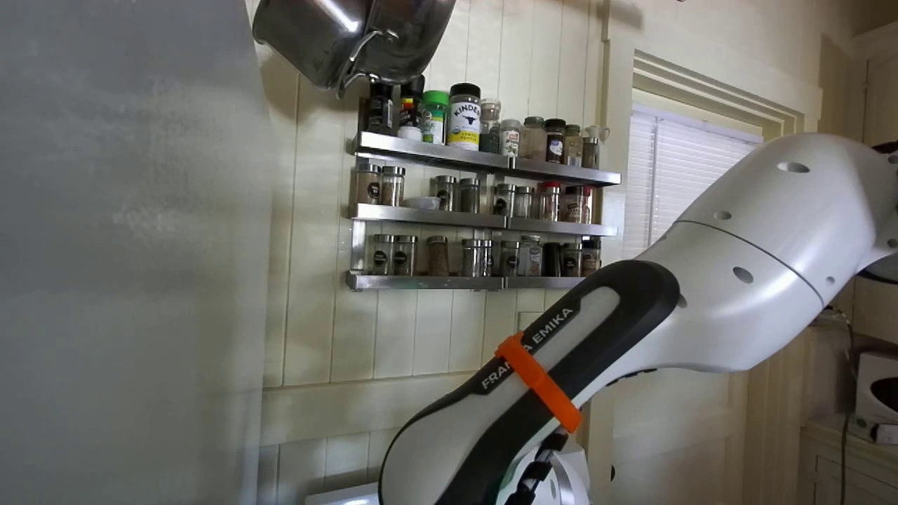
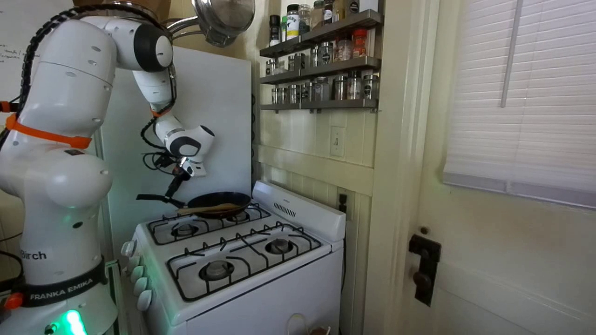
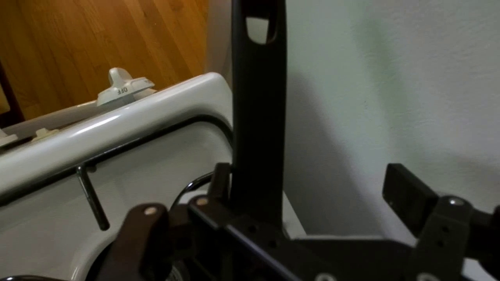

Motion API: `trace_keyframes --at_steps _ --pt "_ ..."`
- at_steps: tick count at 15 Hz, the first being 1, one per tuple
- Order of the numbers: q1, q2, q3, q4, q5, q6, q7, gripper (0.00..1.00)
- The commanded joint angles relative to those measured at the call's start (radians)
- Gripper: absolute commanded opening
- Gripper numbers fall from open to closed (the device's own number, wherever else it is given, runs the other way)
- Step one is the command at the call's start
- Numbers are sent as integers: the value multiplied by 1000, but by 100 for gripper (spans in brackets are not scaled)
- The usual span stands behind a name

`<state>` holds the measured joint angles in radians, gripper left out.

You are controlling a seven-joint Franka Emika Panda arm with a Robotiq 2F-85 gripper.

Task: Move the black pan to the right

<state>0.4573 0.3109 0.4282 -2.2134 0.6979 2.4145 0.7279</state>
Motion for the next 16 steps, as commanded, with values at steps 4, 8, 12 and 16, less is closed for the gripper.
trace_keyframes --at_steps 4,8,12,16 --pt "9 -26 13 -39 147 13 -14 100" --pt "18 -36 12 -57 204 16 0 100" --pt "29 -55 9 -75 232 4 30 74" --pt "36 -74 11 -94 252 -5 57 42"
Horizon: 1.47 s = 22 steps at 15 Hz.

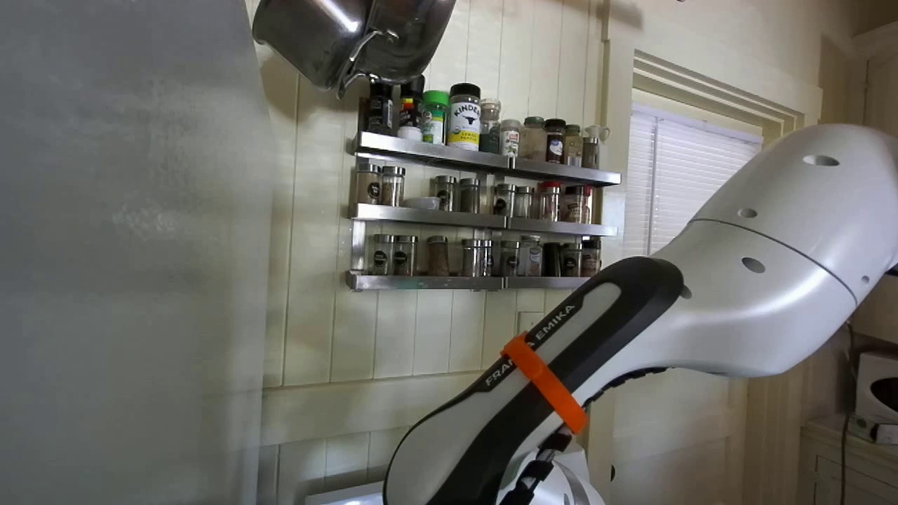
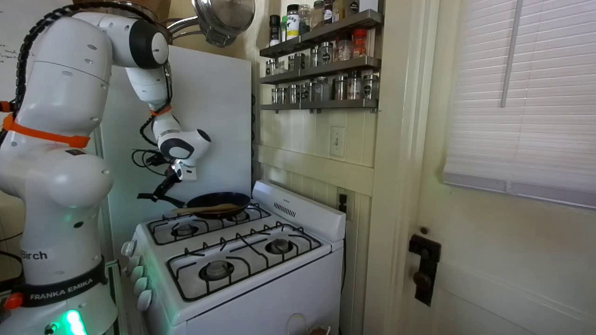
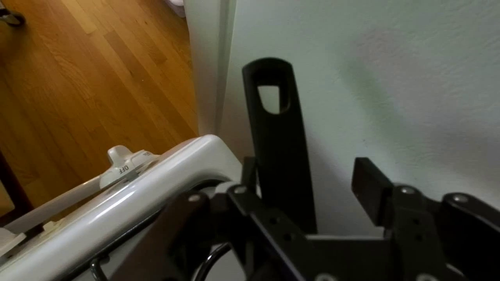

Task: Move the black pan to the right

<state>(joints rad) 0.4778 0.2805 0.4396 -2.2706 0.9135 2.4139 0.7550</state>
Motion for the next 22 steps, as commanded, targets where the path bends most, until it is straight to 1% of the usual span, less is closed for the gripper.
trace_keyframes --at_steps 1,2,4,5,9,15,17,20,22 --pt "15 -49 2 -42 44 -9 34 35" --pt "17 -55 2 -46 43 -11 32 26" --pt "14 -71 7 -52 51 -34 19 12" --pt "14 -80 9 -54 48 -45 20 9" --pt "18 -144 19 -91 75 -76 79 8" --pt "18 -280 37 -188 132 -57 102 8" --pt "10 -319 34 -223 132 -74 105 8" --pt "-11 -354 17 -259 104 -166 129 8" --pt "-34 -358 -5 -270 78 -264 141 8"
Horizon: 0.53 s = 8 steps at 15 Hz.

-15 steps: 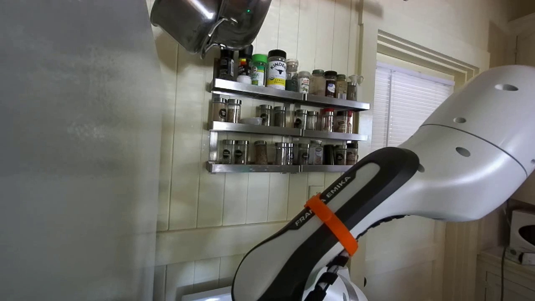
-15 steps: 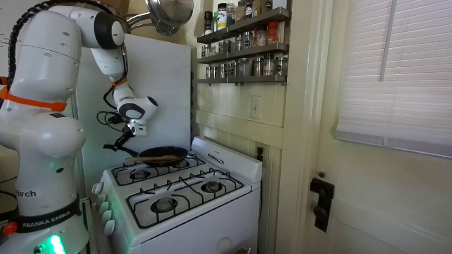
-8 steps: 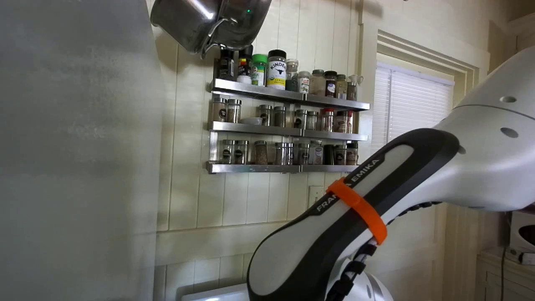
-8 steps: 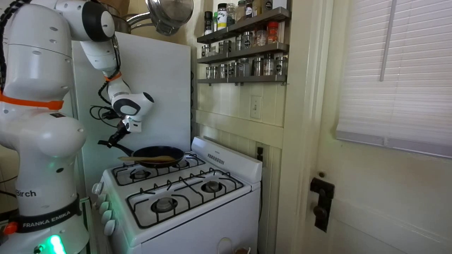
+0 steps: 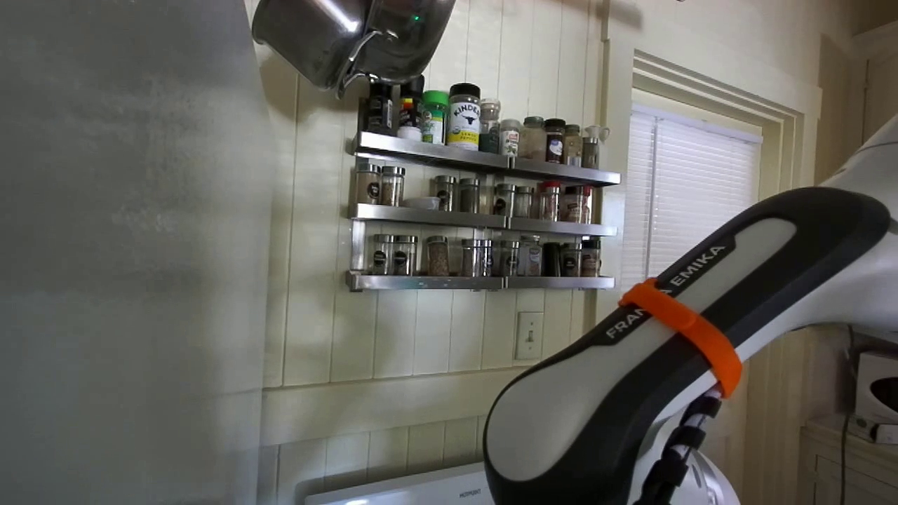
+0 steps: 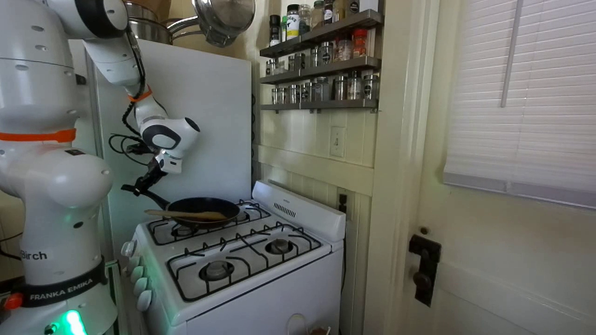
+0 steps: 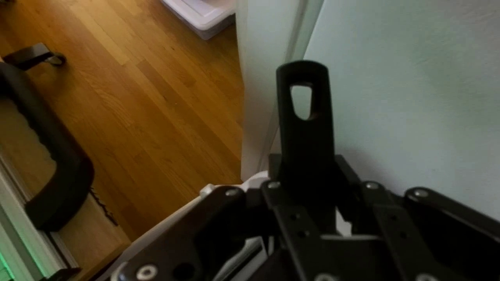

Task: Move the black pan to the right

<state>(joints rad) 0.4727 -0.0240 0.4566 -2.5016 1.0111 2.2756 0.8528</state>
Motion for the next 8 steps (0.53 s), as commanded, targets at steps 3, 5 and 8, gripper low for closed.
trace_keyframes --at_steps 3,5,8 --pt "-65 -52 -57 -42 -42 -249 57 8" --pt "-83 -60 -71 -47 -46 -296 73 8" --pt "-102 -76 -85 -73 -42 -310 61 8"
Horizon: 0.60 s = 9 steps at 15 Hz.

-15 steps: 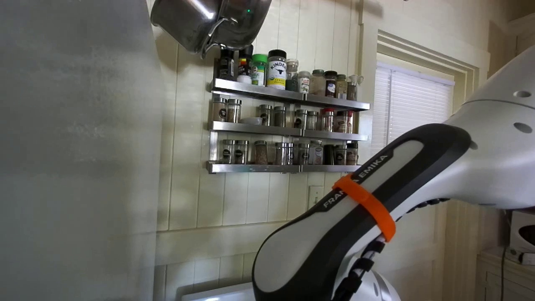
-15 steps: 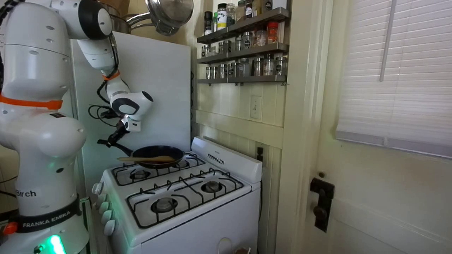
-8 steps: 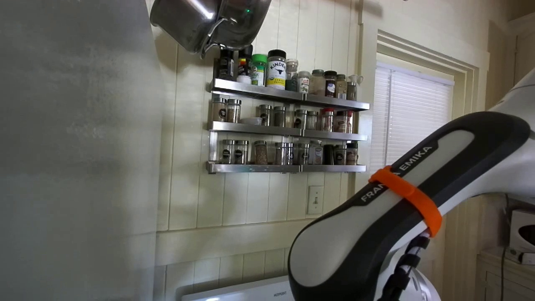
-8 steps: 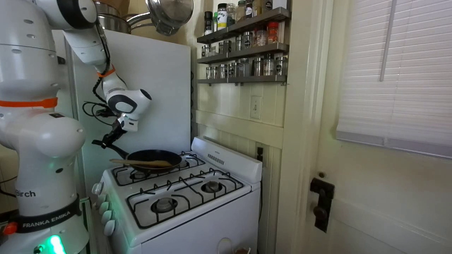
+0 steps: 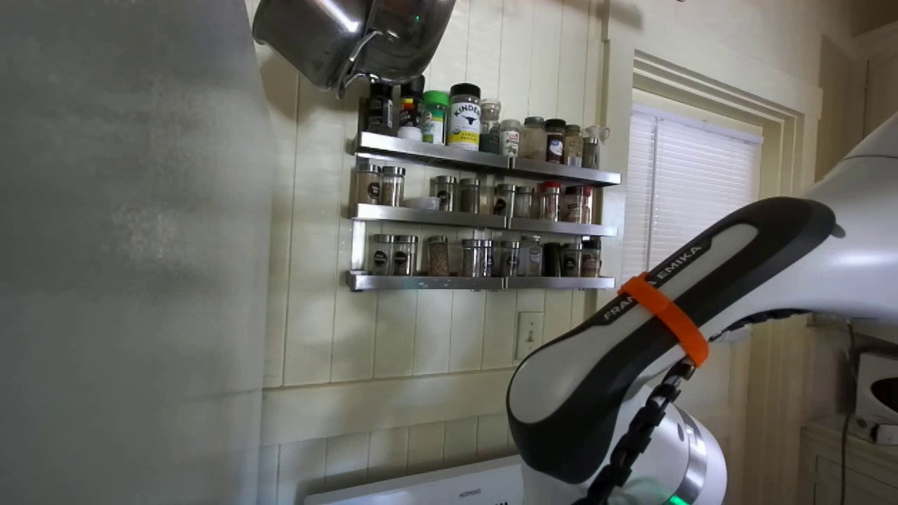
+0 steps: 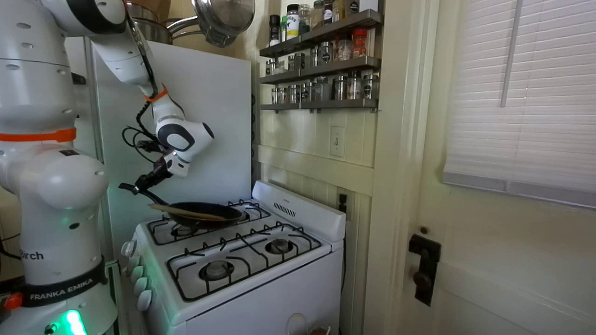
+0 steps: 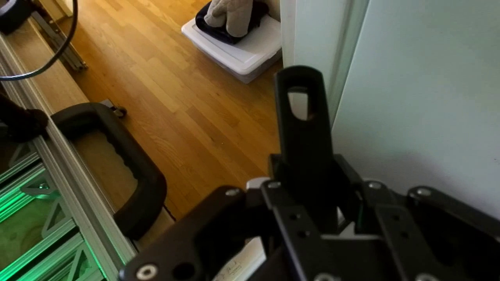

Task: Move the black pan to the right

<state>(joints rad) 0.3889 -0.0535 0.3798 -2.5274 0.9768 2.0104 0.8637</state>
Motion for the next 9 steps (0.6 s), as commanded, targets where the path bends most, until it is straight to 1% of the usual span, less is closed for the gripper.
trace_keyframes --at_steps 1,5,6,8,9 --pt "-22 -50 -11 -55 -6 -47 44 8" --pt "-28 -83 -7 -106 -38 -16 46 8" --pt "-30 -89 -5 -120 -64 -19 63 8" --pt "-29 -106 3 -135 -154 -38 100 8" --pt "-30 -110 3 -138 -205 -42 71 8"
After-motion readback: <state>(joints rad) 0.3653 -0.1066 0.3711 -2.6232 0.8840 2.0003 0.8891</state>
